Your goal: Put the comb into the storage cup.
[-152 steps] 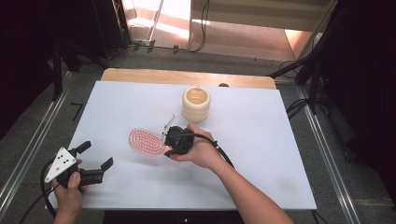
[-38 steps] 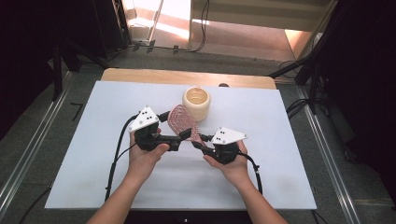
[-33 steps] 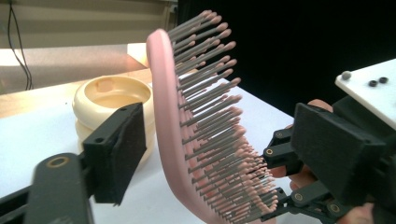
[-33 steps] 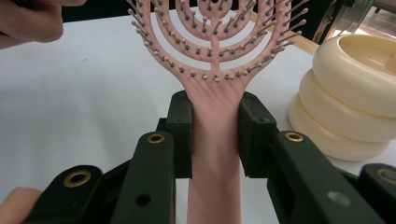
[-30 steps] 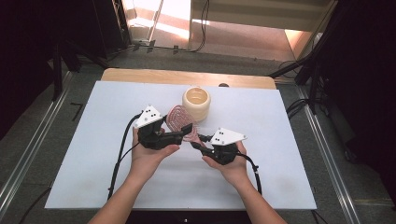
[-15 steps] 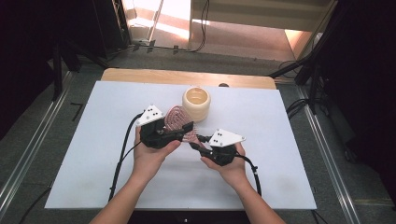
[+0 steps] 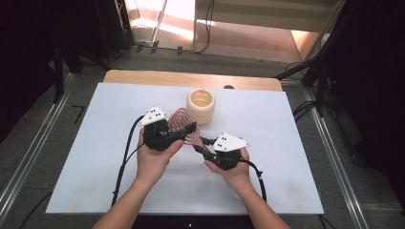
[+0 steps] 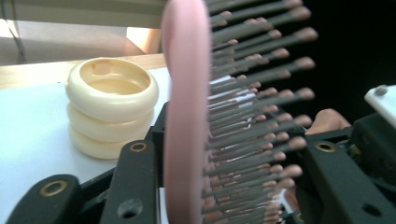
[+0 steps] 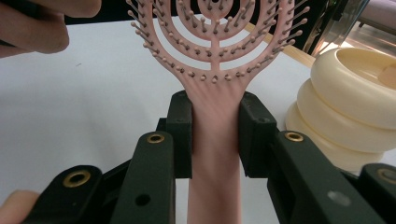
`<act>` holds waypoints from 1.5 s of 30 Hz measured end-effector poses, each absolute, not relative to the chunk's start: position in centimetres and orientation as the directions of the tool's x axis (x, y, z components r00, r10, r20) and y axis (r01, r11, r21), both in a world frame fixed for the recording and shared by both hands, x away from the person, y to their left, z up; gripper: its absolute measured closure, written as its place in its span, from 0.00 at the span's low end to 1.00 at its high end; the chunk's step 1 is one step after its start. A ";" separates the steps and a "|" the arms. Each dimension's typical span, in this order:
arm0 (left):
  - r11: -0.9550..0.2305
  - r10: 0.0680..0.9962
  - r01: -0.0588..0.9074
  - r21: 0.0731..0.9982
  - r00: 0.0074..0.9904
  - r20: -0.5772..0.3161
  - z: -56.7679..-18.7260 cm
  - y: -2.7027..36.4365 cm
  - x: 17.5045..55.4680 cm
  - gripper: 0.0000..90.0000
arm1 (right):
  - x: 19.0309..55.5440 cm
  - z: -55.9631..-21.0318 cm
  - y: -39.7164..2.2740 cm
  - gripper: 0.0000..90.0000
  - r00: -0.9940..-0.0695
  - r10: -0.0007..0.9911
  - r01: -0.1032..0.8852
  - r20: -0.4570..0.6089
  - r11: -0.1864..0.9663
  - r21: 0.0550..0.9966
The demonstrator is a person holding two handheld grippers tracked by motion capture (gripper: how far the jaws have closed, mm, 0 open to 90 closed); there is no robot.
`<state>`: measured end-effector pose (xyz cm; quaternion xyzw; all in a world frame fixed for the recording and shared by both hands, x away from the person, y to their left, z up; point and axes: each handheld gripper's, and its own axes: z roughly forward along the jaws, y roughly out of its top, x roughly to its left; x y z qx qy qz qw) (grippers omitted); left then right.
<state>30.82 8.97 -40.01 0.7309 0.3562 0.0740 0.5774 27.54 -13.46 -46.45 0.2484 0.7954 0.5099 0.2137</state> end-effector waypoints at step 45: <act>-0.114 0.584 0.353 0.929 0.780 -0.225 -39.1 9.4 31.3 0.71 | 27.0 -46.6 -20.7 0.00 -0.731 0.678 0.224 0.076 0.133 0.965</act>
